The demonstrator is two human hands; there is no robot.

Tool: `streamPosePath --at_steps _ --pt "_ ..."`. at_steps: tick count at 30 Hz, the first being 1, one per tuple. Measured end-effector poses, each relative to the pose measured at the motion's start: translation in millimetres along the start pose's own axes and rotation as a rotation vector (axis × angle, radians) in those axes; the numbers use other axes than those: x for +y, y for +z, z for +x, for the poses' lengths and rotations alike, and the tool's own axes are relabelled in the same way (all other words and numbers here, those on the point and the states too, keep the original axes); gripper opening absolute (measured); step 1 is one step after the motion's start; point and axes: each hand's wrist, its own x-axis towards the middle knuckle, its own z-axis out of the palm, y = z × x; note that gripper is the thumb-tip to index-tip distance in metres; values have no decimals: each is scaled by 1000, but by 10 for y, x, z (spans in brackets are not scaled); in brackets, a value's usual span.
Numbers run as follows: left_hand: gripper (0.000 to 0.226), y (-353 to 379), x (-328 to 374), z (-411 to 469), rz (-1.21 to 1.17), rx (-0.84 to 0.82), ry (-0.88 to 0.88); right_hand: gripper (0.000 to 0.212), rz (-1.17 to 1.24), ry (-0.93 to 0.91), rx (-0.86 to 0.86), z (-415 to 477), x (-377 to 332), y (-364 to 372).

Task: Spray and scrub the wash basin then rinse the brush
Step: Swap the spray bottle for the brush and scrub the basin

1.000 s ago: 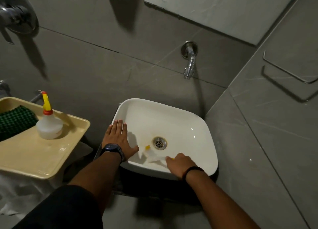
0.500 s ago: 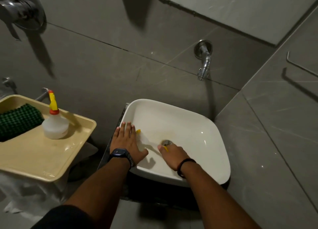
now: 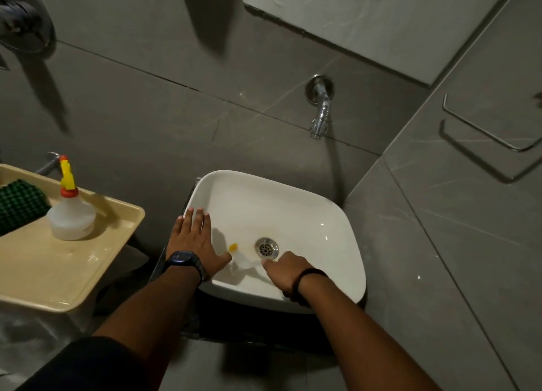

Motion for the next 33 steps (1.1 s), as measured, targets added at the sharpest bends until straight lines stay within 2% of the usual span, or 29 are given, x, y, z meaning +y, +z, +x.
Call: streamPosePath --at_steps 4,6,8,11,13,17,19,22,24,27,28,30,33 --pt "105 58 -11 22 -13 27 -1 47 -21 54 230 277 32 83" --pt "106 86 -23 41 -28 26 -7 51 44 126 305 430 49 81" --pt "107 110 -29 63 -35 20 -11 54 66 103 301 543 -41 103" --pt "107 119 -27 73 -41 20 -19 57 14 -87 183 585 -288 208" --pt "107 112 -24 70 -42 17 -19 57 -27 -126 193 556 -295 234" --pt "107 82 -21 57 -45 16 -11 48 -45 145 330 428 157 -23" --pt "107 71 -26 50 -41 22 -11 44 -134 231 271 295 296 -173" --pt "108 54 -10 39 -33 10 -12 44 -223 207 57 84 153 -327" --pt "109 47 -6 36 -35 3 -13 33 -144 144 -85 -17 -61 -357" --pt "107 60 -7 35 -42 16 -14 37 52 82 -178 -42 -335 -238" --pt "106 70 -9 38 -43 28 -15 41 73 39 -149 -3 -366 -162" --pt "107 94 -15 45 -44 47 -15 49 26 4 41 122 -310 -18" --pt "108 119 -34 63 -45 50 -10 42 -42 146 251 233 -2 15"
